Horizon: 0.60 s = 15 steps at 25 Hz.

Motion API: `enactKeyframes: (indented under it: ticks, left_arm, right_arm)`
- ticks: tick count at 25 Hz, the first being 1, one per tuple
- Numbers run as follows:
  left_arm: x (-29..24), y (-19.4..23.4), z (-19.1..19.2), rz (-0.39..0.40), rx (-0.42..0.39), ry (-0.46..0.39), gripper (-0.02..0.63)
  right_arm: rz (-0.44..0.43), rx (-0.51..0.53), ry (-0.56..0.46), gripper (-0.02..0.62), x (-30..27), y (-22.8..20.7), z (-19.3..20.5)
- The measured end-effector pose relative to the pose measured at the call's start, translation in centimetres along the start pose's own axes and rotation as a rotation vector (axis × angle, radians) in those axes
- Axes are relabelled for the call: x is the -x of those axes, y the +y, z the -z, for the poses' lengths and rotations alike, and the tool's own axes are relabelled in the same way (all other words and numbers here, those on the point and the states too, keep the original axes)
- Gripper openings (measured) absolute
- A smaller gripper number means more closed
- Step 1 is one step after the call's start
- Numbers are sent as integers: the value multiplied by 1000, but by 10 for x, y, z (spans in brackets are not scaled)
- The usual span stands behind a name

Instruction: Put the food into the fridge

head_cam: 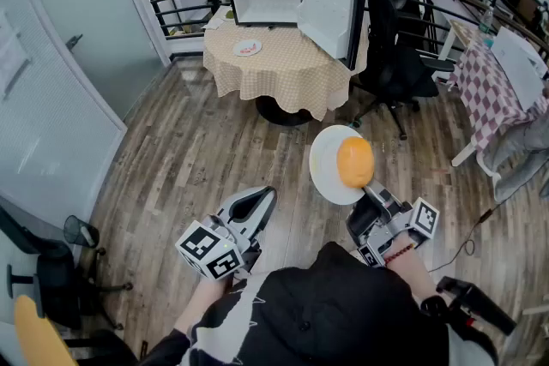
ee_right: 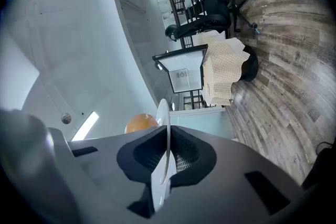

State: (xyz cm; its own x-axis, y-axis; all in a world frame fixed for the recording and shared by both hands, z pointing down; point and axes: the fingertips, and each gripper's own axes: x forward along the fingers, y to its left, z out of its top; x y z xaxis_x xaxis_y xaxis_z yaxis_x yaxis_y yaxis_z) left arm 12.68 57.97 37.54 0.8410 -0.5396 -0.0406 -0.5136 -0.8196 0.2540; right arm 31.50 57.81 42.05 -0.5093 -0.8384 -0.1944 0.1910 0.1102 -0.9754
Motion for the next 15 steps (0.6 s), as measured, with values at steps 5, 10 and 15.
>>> enactKeyframes:
  ticks: [5, 10, 15]
  left_arm:
    - [6, -3, 0, 7, -3, 3, 14]
    - [10, -3, -1, 1, -5, 0, 14]
    - [14, -2, -1, 15, -4, 21, 14]
  right_arm:
    - [25, -2, -6, 25, 3, -5, 5]
    - [25, 16, 4, 25, -2, -6, 7]
    - [4, 51, -16, 25, -7, 2, 10]
